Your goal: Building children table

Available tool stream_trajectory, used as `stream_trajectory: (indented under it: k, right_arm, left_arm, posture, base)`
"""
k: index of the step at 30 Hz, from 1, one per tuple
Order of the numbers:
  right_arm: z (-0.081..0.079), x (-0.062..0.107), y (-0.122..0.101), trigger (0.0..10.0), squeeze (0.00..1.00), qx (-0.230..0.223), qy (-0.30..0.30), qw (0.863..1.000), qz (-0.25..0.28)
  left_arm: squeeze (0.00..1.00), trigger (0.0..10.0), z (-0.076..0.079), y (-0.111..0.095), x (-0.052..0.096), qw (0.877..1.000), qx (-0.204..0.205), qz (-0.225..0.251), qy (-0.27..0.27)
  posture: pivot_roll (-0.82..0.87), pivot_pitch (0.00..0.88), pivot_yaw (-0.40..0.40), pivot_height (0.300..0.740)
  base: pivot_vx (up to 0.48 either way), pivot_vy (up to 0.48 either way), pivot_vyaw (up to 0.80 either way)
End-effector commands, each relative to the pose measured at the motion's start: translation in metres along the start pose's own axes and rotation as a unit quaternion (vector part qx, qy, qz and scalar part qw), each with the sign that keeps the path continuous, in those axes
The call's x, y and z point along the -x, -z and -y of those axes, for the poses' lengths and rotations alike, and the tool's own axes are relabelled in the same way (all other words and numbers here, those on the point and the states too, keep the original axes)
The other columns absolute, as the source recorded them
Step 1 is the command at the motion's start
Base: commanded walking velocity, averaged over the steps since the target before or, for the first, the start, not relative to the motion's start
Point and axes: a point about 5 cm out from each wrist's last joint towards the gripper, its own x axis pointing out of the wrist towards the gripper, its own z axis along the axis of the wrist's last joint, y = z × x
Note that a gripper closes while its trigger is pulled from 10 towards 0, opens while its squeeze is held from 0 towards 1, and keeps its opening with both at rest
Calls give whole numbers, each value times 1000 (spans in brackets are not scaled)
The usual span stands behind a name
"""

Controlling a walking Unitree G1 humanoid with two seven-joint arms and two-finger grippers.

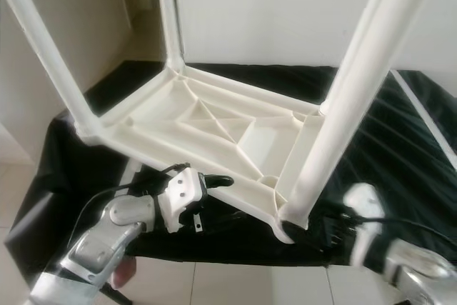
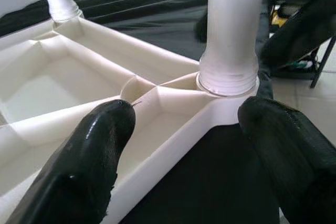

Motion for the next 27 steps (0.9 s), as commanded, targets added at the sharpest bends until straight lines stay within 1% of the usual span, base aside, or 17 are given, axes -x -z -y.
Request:
stream_trajectory:
  k: [1, 2, 3, 5, 7, 11, 12, 13, 15, 16, 18, 20, 21, 22, 23, 24, 27]
  right_arm:
    - [1, -4, 2, 10000, 0, 2, 1, 1000, -6]
    - [3, -11, 0, 10000, 0, 6, 1, 1000, 1]
    - [3, -11, 0, 10000, 0, 6, 1, 1000, 1]
    - [8, -20, -5, 10000, 0, 20, 3, 1000, 11]
    - [11, -20, -6, 10000, 0, 20, 8, 1000, 12]
    - [20, -15, -6, 10000, 0, 25, 18, 1000, 2]
    - [26, -13, -6, 10000, 0, 26, 23, 999, -2]
    - [26, -13, -6, 10000, 0, 26, 23, 999, -2]
    - [40, -15, -9, 10000, 0, 30, 46, 998, 5]
    - [40, -15, -9, 10000, 0, 30, 46, 998, 5]
    - [52, -19, -12, 10000, 0, 41, 66, 997, 9]
    - [56, -20, -12, 10000, 0, 45, 72, 996, 10]
    - [62, -21, -14, 10000, 0, 47, 83, 995, 12]
    - [71, -19, -13, 10000, 0, 55, 104, 993, 11]
    - [71, -19, -13, 10000, 0, 55, 104, 993, 11]
    - [75, -17, -13, 10000, 0, 61, 115, 991, 11]
    - [83, -13, -15, 10000, 0, 60, 139, 988, 16]
  left_arm:
    - [0, 10000, -2, -3, -1, 1000, 2, -3, -21]
    - [0, 10000, -1, -4, -2, 1000, 4, -3, -25]
    - [0, 10000, -1, -4, -2, 1000, 4, -3, -25]
    - [0, 10000, 1, -6, -5, 1000, 4, -3, -30]
    - [0, 10000, 2, -8, -7, 999, -4, -1, -37]
    - [0, 10000, 5, -11, -9, 999, 11, 12, -39]
    - [0, 10000, 7, -13, -12, 999, 23, 19, -31]
    - [0, 10000, 7, -13, -12, 999, 23, 19, -31]
    - [0, 10000, 13, -18, -18, 999, 40, 32, -15]
    - [0, 10000, 13, -18, -18, 999, 40, 32, -15]
    - [0, 10000, 16, -21, -23, 998, 40, 37, -6]
    - [0, 10000, 16, -22, -24, 998, 40, 37, -5]
    - [0, 10000, 14, -23, -25, 999, 39, 38, -8]
    - [0, 10000, 10, -23, -28, 999, 25, 32, -24]
    - [0, 10000, 10, -23, -28, 999, 25, 32, -24]
    - [0, 10000, 6, -23, -30, 999, 21, 30, -40]
    - [0, 10000, -6, -25, -34, 996, 30, 32, -73]
  posture:
    - [26, 0, -29, 740]
    - [27, 0, -33, 740]
    - [27, 0, -33, 740]
    - [29, 0, -32, 740]
    - [24, 0, -30, 740]
    - [9, 0, -24, 740]
    - [2, 0, -27, 740]
    - [2, 0, -27, 740]
    - [0, 0, -28, 740]
    - [0, 0, -28, 740]
    - [-2, 0, -30, 740]
    - [-2, 0, -30, 740]
    - [-2, 0, -37, 740]
    - [3, 0, -43, 740]
    - [3, 0, -43, 740]
    - [5, 0, -48, 740]
    - [4, 0, -55, 740]
  base:
    - [0, 0, 0]
    - [0, 0, 0]
    - [0, 0, 0]
    - [0, 0, 0]
    - [0, 0, 0]
    - [0, 0, 0]
    - [0, 0, 0]
    - [0, 0, 0]
    - [0, 0, 0]
    - [0, 0, 0]
    - [0, 0, 0]
    - [0, 0, 0]
    - [0, 0, 0]
    - [0, 0, 0]
    - [0, 0, 0]
    - [0, 0, 0]
    - [0, 0, 0]
